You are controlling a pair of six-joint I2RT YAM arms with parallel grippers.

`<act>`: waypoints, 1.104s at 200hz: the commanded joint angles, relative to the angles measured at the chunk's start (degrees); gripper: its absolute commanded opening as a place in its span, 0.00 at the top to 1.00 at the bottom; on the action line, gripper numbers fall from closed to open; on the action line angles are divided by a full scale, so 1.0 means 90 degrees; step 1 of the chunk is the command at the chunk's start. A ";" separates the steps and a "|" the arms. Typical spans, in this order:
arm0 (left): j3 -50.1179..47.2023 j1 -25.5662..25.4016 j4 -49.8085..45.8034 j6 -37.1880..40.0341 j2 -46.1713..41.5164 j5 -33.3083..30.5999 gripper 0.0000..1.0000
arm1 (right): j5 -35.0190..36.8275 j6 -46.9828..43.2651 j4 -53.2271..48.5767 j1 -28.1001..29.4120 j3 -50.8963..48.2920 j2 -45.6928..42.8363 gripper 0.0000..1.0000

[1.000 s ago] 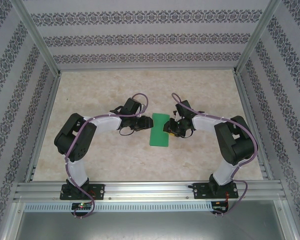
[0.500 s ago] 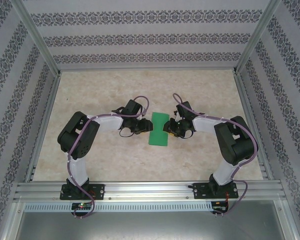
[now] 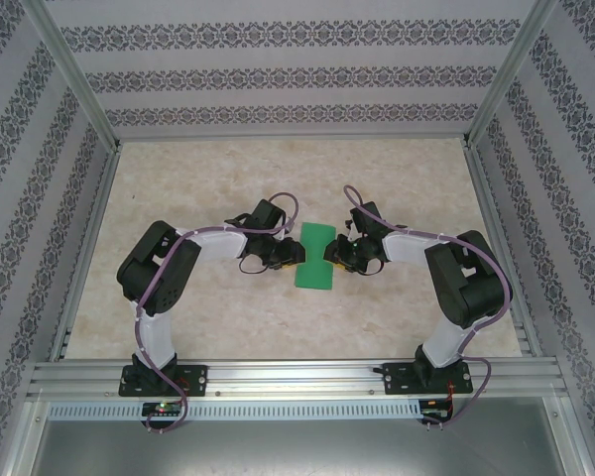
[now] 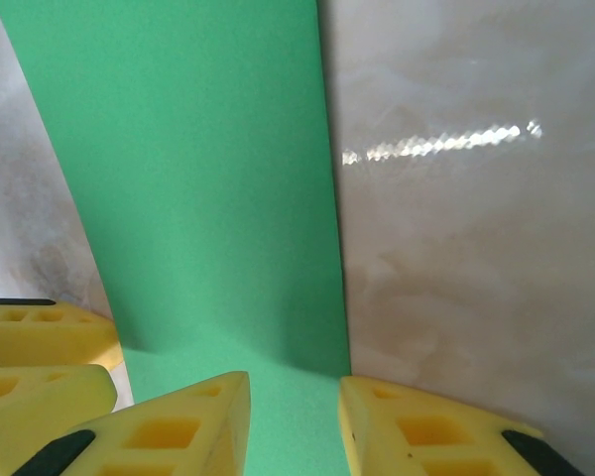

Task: Fold a paper plane with a square sheet of paper (pick it up from the middle)
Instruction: Fold the triangle a second time at the center of the table.

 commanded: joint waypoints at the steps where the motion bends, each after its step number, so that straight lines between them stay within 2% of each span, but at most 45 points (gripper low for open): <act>1: 0.0157 -0.0165 -0.0102 -0.0086 0.0155 0.0206 0.65 | 0.0216 0.0101 0.0077 0.0051 -0.0247 0.0298 0.68; 77: 0.0102 -0.0166 -0.0040 -0.0081 -0.0004 0.0126 0.67 | 0.0208 0.0140 0.0156 0.0042 -0.0322 0.0318 0.69; 123: -0.0043 -0.0167 0.0487 -0.0316 -0.0104 0.0202 0.68 | 0.0190 0.0150 0.0193 0.0041 -0.0366 0.0289 0.69; 183: -0.0037 -0.0168 0.0664 -0.0413 -0.0091 0.0174 0.70 | 0.0128 0.0158 0.0245 0.0022 -0.0349 0.0183 0.68; 221: -0.0033 -0.0134 0.0857 -0.0619 -0.0016 0.0202 0.78 | -0.0084 0.0221 0.0534 0.0025 -0.0360 -0.0140 0.64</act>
